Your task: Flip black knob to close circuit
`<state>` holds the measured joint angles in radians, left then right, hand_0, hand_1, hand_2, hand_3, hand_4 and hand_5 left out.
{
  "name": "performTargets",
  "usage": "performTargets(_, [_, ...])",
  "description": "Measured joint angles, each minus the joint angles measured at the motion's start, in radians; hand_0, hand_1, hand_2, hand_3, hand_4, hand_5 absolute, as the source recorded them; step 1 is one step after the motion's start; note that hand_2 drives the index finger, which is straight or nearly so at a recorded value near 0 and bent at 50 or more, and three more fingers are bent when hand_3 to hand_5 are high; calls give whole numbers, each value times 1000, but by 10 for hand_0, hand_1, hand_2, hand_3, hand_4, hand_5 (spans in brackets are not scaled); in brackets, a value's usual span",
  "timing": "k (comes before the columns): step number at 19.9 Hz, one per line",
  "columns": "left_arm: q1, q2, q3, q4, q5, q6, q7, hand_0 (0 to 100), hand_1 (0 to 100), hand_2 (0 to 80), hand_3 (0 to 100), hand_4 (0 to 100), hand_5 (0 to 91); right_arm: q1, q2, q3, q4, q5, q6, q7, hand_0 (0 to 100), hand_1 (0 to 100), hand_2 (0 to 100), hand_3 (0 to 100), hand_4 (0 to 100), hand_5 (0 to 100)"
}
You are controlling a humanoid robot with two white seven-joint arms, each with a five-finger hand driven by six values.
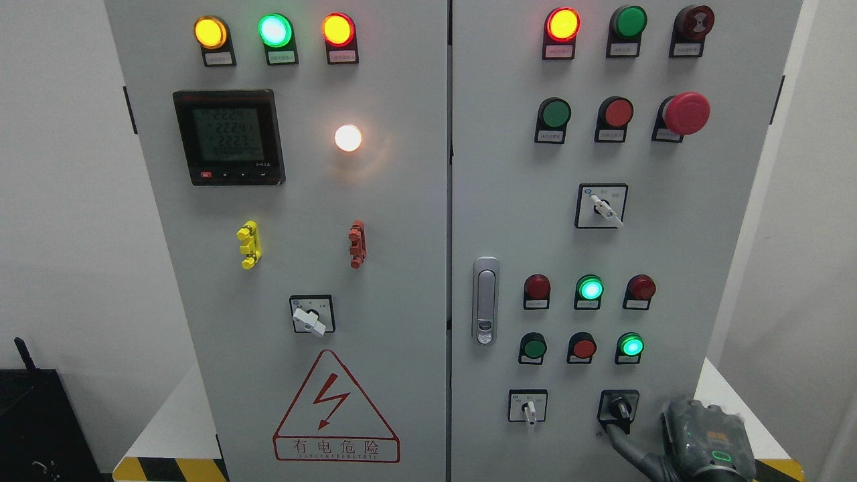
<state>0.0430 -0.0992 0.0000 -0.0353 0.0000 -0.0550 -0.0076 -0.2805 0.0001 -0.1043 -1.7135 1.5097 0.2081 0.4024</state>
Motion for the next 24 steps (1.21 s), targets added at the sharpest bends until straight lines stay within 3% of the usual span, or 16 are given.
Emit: performTargets(24, [0, 0, 0, 0, 0, 0, 0, 0, 0, 1, 49, 24, 0, 3, 0, -25, -1, -22, 13, -2, 0, 0, 910, 1000, 839, 848])
